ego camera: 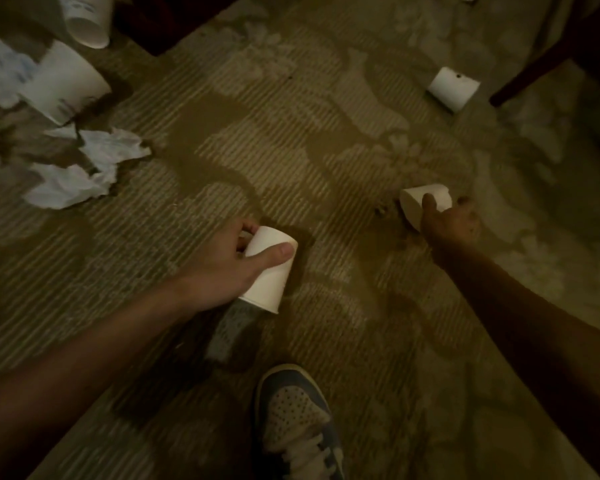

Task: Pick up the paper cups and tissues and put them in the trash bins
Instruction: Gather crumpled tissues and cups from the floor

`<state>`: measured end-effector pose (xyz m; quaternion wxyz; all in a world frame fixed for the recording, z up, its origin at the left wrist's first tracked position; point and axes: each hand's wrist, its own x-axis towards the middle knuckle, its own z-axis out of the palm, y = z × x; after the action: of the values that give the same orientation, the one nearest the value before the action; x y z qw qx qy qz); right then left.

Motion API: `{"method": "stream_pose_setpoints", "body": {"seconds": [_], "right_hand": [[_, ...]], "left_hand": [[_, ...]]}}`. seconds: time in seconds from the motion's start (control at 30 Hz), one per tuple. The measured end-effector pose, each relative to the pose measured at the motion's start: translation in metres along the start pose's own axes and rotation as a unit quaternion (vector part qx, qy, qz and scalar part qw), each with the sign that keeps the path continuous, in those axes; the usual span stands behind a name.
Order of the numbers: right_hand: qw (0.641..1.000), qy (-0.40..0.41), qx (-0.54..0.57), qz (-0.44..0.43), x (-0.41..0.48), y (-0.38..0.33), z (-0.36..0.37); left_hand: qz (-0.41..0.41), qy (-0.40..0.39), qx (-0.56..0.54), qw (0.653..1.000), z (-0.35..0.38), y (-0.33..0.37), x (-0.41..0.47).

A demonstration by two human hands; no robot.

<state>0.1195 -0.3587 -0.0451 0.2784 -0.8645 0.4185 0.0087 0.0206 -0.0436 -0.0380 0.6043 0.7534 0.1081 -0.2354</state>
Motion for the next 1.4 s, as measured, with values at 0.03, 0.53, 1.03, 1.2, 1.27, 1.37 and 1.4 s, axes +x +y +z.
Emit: {"method": "stream_pose_setpoints", "body": {"seconds": [0.03,0.53,1.03,1.2,1.27,1.37,1.4], "right_hand": [[0.998,-0.016,0.04,0.038,0.006,0.002,0.002],[0.952,-0.194,0.237,0.003,-0.014,-0.016,0.035],[0.77,-0.545,0.131,-0.306,-0.207,-0.114,0.093],[0.688,-0.622,0.102,-0.36,-0.267,-0.124,0.103],[0.668,-0.642,0.089,-0.366,-0.283,-0.128,0.107],[0.649,-0.664,0.059,-0.366,-0.3,-0.13,0.115],[0.644,-0.67,0.044,-0.365,-0.304,-0.13,0.118]], "left_hand": [[-0.004,-0.001,-0.002,1.0,0.0,-0.002,0.0],[-0.037,0.074,-0.044,0.996,-0.026,-0.007,-0.007],[-0.055,0.122,-0.323,0.937,-0.121,0.002,-0.084],[-0.033,0.113,-0.403,0.908,-0.142,-0.013,-0.124],[-0.041,0.134,-0.406,0.903,-0.146,-0.02,-0.135],[-0.035,0.141,-0.396,0.907,-0.153,-0.035,-0.147],[-0.039,0.143,-0.394,0.907,-0.156,-0.039,-0.15]]}}
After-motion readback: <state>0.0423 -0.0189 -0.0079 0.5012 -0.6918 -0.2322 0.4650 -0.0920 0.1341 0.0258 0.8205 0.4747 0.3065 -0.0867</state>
